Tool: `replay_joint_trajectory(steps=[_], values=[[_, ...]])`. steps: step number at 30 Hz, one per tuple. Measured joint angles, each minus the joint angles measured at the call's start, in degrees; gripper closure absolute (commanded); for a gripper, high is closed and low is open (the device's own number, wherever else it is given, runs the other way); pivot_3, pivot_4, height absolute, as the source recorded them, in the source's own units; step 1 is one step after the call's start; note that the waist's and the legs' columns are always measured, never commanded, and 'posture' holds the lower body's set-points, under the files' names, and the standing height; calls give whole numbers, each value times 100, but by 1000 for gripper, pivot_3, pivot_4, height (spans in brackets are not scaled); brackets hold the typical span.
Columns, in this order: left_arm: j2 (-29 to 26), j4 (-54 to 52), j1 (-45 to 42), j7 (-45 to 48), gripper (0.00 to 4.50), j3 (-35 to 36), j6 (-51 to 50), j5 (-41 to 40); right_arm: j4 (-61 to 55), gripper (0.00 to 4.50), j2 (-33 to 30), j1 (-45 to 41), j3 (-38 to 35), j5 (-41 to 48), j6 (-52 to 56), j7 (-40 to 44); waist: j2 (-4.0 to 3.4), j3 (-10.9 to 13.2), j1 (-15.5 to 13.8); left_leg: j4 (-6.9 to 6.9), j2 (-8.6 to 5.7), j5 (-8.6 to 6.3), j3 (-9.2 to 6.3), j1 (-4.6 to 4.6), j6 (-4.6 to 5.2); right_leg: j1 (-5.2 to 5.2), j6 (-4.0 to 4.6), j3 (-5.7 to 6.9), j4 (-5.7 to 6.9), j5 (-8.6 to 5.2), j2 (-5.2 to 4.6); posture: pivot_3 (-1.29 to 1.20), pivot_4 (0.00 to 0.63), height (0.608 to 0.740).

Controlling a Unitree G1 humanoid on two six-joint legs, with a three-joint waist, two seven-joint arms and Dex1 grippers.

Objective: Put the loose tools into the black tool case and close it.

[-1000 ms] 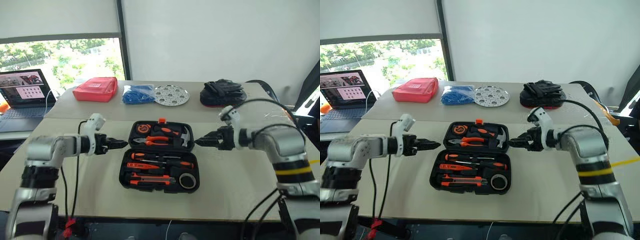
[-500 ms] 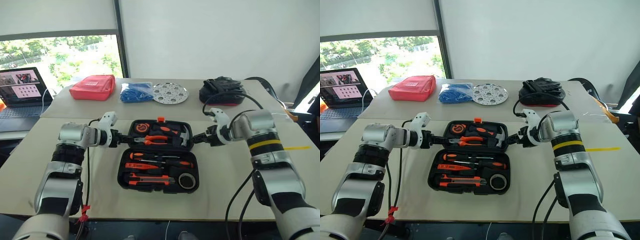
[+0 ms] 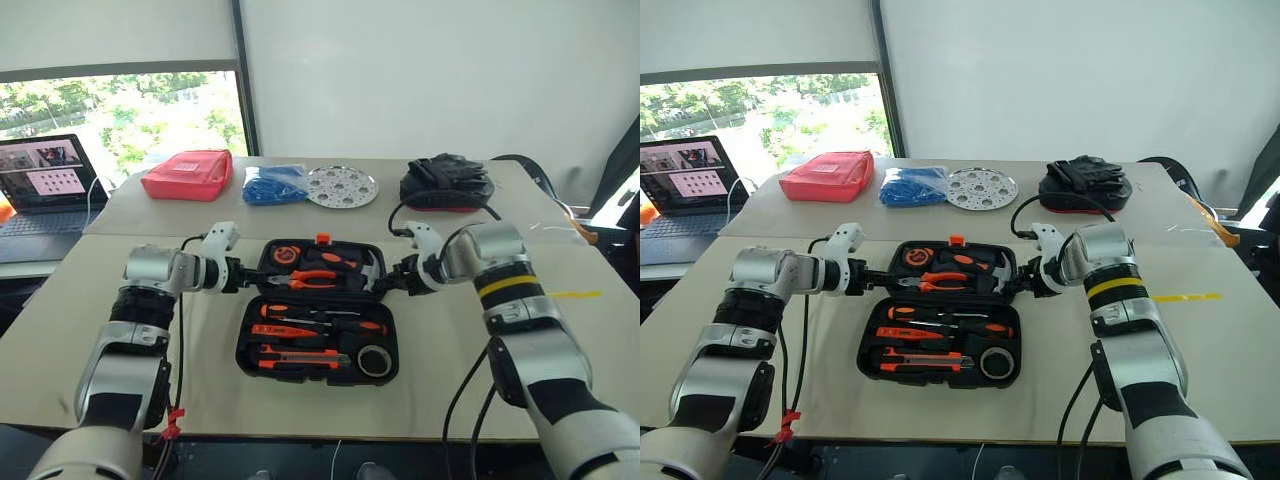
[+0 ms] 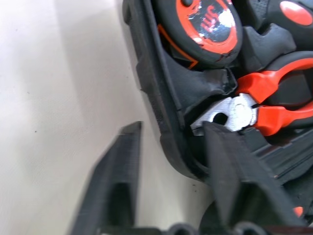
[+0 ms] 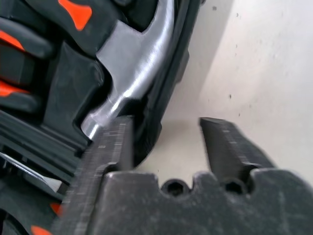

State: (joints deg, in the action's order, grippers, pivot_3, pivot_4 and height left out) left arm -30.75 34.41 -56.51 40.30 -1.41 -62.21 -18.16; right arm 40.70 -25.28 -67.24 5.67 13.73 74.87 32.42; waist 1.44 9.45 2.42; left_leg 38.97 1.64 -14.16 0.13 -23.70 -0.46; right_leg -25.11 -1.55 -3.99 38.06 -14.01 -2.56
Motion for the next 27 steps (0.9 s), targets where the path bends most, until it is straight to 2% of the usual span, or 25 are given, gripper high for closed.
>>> replay_joint_trajectory(steps=[2,3,9,12,16,20,27], values=[[2,-21,-4,29,4469,5,6,8,47,4005,38,-36,0,29,0,19,-1,-1,-1,1,-1,1,0,3,-1,3,-2,-1,0,2,-1,0,150,740],[3,-21,-3,25,4500,16,5,7,64,4349,46,-42,0,49,2,28,-1,-2,-3,2,-2,2,-1,7,-2,7,-4,0,0,2,-2,0,150,740],[-10,-326,198,-57,4500,172,-62,-25,20,4432,68,9,-199,115,43,13,0,-2,13,-1,-1,5,-3,11,-6,7,-2,-1,3,5,-1,0,150,740],[-26,-690,513,-107,4500,457,-67,-161,-461,4432,59,352,-378,257,-99,174,-1,-3,24,-7,3,5,-5,6,-6,5,-1,0,5,7,0,0,150,740],[12,-1389,1290,-32,4500,959,559,-414,-1587,4432,-76,1438,-552,410,-1388,764,-1,-3,55,-12,6,4,-4,-8,-7,-13,-1,-3,3,7,1,0,150,740],[21,-2245,2408,478,4500,1137,2218,-455,-2663,4432,-247,2738,-785,541,-3188,1477,0,-3,41,-15,10,5,0,-12,-10,-17,0,-3,-4,8,0,0,150,740],[298,-2689,3546,874,4500,1278,4393,-403,-3202,4432,-242,3971,-857,321,-5622,1791,2,-1,-9,-1,7,5,5,-9,-10,-8,-4,-5,-31,15,-3,0,150,740]])
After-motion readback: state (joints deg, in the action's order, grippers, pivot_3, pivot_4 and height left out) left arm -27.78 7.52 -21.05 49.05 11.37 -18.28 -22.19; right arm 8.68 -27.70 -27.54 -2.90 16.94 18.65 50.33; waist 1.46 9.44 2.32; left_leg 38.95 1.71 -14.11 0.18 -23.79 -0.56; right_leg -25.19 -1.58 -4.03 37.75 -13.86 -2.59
